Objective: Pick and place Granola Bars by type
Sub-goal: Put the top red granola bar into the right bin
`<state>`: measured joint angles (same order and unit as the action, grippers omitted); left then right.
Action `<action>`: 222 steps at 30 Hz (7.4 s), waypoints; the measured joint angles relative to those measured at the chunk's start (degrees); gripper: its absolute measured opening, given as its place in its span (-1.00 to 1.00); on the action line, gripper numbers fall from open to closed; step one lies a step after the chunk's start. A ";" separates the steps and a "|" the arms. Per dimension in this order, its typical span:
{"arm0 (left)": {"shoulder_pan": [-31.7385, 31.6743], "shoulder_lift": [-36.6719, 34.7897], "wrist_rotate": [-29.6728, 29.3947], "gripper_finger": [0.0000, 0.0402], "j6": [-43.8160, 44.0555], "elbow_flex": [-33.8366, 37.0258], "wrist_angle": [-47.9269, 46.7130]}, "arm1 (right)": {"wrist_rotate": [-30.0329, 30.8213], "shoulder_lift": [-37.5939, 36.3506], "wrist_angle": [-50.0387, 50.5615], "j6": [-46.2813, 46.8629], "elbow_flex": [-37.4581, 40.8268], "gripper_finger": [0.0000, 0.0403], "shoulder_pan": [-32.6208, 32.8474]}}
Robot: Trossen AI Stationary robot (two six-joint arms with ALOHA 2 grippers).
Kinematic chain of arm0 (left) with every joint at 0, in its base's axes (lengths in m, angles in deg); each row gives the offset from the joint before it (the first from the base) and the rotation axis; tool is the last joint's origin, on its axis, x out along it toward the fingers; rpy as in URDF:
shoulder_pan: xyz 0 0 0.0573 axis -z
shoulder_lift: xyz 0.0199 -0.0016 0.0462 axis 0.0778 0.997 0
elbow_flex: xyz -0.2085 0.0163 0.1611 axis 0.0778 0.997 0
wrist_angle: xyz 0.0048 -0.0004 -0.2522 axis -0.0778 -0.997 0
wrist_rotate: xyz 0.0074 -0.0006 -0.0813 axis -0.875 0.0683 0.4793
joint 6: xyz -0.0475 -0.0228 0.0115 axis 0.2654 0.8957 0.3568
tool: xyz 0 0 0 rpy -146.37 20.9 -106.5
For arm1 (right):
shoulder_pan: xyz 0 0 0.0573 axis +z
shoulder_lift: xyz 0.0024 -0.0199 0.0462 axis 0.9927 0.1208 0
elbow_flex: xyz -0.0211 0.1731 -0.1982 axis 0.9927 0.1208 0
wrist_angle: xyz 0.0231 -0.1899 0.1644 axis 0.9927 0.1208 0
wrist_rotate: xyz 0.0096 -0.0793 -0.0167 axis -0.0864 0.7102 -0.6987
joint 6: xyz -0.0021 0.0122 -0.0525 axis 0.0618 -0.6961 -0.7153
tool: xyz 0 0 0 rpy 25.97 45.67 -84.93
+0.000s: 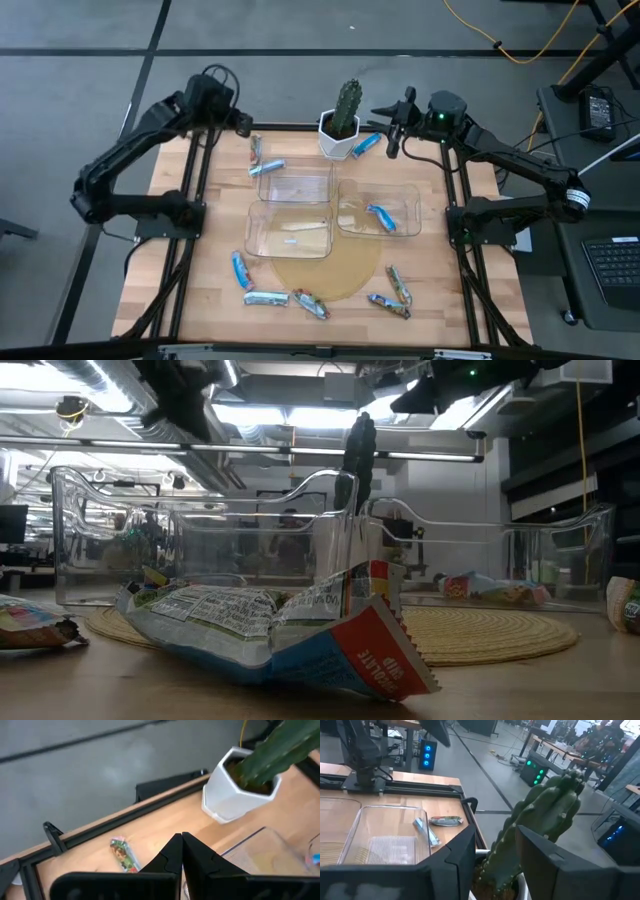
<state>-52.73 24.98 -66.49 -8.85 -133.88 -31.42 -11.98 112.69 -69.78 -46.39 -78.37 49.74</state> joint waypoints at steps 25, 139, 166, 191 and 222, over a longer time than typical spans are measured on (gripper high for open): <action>-12.73 29.16 10.91 -0.07 -18.96 0.00 1.24 | 0.07 -0.07 -2.67 0.81 0.02 -0.29 0.00; 15.24 0.91 18.16 -0.97 -24.52 -7.43 34.44 | -13.09 15.99 15.32 15.86 -29.65 0.16 6.97; 25.75 8.15 4.94 -0.97 -37.90 -19.85 25.01 | -19.45 38.73 14.05 18.82 -55.33 0.74 11.58; 27.34 10.19 5.17 -0.95 -39.03 -19.85 32.45 | -19.45 38.75 14.21 18.99 -55.32 -0.08 11.89; 28.78 9.68 -2.54 -0.14 -34.04 -34.60 0.93 | -10.51 25.76 45.18 8.08 -55.32 -0.77 9.47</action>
<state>-23.95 34.67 -69.03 -42.89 -168.48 -30.49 -22.49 138.45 -24.60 -38.31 -133.69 59.21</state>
